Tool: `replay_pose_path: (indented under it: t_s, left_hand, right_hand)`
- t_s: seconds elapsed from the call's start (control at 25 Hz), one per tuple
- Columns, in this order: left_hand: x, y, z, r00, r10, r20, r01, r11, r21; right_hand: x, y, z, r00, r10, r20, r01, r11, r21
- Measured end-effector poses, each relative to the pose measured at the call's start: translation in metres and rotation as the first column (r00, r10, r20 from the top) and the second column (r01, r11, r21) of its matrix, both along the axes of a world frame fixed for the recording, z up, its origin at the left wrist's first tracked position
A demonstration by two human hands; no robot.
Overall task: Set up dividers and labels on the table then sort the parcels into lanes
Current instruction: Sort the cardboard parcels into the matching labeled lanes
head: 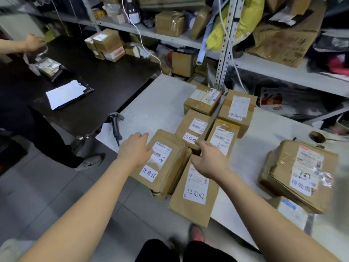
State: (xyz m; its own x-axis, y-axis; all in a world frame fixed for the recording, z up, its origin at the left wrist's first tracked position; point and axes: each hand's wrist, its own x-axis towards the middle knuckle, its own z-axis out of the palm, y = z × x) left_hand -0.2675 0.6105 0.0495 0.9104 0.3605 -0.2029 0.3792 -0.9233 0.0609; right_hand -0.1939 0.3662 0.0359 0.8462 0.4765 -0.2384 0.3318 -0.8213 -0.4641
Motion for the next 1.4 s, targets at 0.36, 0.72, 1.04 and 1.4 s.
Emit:
replay_pose_path:
  t_s: [0.36, 0.72, 1.04, 1.4]
  left_hand:
    - [0.0, 0.038, -0.067, 0.976, 0.072, -0.206, -0.164, 0.866, -0.472]
    - [0.012, 0.067, -0.072, 0.988, -0.094, -0.122, 0.005, 0.808, -0.589]
    - [0.054, 0.035, -0.005, 0.98, -0.147, 0.136, 0.199, 0.786, -0.585]
    - [0.074, -0.111, 0.045, 0.945, -0.241, 0.22, 0.322, 0.586, -0.744]
  right_hand:
    - [-0.03, 0.072, -0.039, 0.922, -0.315, -0.228, 0.35, 0.927, 0.137]
    - [-0.053, 0.112, -0.039, 0.744, -0.575, -0.341, 0.646, 0.749, 0.145]
    - [-0.041, 0.07, 0.033, 0.693, -0.661, -0.288, 0.717, 0.59, 0.37]
    - [-0.065, -0.078, 0.088, 0.597, -0.751, -0.282, 0.773, 0.445, 0.452]
